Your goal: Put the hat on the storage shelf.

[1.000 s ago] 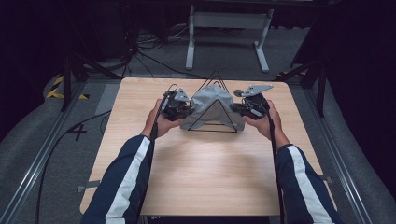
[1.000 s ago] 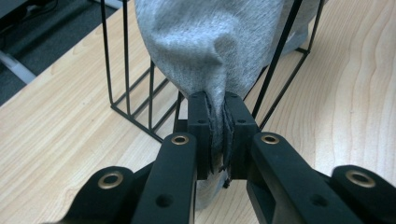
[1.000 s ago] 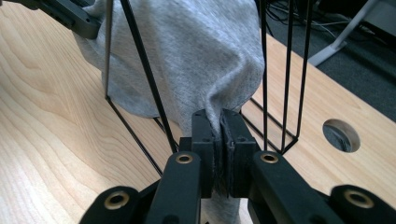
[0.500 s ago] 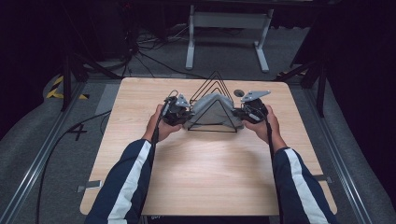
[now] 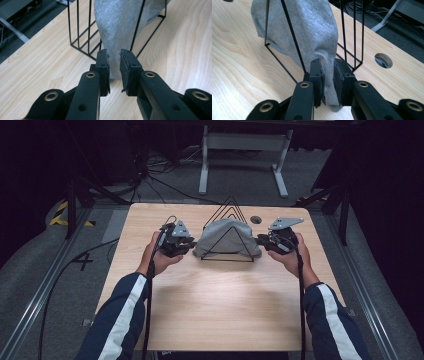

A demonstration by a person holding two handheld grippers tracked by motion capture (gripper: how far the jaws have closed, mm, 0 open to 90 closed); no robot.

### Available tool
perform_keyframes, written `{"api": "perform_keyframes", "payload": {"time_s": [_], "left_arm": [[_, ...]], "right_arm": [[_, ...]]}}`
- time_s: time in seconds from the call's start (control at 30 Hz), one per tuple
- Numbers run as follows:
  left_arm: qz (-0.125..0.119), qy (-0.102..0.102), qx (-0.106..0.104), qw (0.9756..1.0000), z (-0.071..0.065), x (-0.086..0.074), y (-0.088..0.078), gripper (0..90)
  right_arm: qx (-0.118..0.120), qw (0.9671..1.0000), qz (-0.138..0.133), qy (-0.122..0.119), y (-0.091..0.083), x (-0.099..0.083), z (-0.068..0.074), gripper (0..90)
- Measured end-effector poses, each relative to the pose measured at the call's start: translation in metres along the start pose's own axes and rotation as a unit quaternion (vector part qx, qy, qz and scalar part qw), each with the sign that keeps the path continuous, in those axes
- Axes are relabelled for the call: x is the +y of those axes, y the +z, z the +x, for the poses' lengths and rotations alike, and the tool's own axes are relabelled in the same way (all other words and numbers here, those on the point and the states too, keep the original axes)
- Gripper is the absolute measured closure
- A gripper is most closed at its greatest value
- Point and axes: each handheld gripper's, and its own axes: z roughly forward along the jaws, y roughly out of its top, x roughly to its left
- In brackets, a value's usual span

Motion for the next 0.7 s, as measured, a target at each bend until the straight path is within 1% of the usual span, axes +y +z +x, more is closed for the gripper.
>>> {"api": "perform_keyframes", "payload": {"time_s": [0.03,0.1,0.13,0.17,0.3,0.33,0.37,0.47,0.5,0.57,0.63,0.7], "left_arm": [[-0.003,0.004,0.002,1.0000,-0.001,-0.002,-0.004,77.6],[-0.001,0.004,-0.001,1.0000,-0.002,-0.005,-0.011,77.6],[-0.001,0.004,-0.001,1.0000,-0.002,-0.005,-0.011,77.5],[0.001,0.007,0.000,1.0000,-0.003,-0.008,-0.016,77.5],[0.011,0.013,0.003,0.9999,-0.005,-0.017,-0.026,76.1],[0.012,0.014,0.002,0.9998,-0.005,-0.020,-0.029,75.9],[0.012,0.014,0.002,0.9998,-0.005,-0.020,-0.029,75.8],[0.018,0.018,0.005,0.9997,-0.007,-0.029,-0.035,75.3],[0.018,0.019,0.004,0.9996,-0.008,-0.031,-0.037,75.3],[0.026,0.023,0.006,0.9994,-0.008,-0.036,-0.040,74.9],[0.028,0.020,0.006,0.9994,-0.008,-0.042,-0.042,74.5],[0.035,0.023,0.009,0.9991,-0.009,-0.047,-0.045,74.4]], "right_arm": [[-0.001,1.0000,0.001,-0.001,-0.002,-0.001,0.000,76.9],[-0.003,1.0000,0.003,-0.004,-0.006,-0.003,0.001,76.9],[-0.003,1.0000,0.003,-0.004,-0.006,-0.003,0.001,76.9],[-0.003,1.0000,0.005,-0.006,-0.009,-0.004,0.001,76.6],[-0.006,0.9998,0.014,-0.014,-0.019,-0.009,0.003,75.1],[-0.005,0.9998,0.015,-0.013,-0.021,-0.010,0.004,74.5],[-0.005,0.9998,0.015,-0.013,-0.021,-0.010,0.004,74.5],[-0.006,0.9997,0.020,-0.015,-0.029,-0.017,0.004,73.4],[-0.006,0.9997,0.020,-0.015,-0.029,-0.017,0.004,73.4],[-0.004,0.9997,0.022,-0.012,-0.032,-0.021,0.004,72.8],[-0.005,0.9996,0.025,-0.014,-0.034,-0.025,0.004,72.2],[-0.006,0.9995,0.028,-0.016,-0.036,-0.028,0.005,71.9]]}}
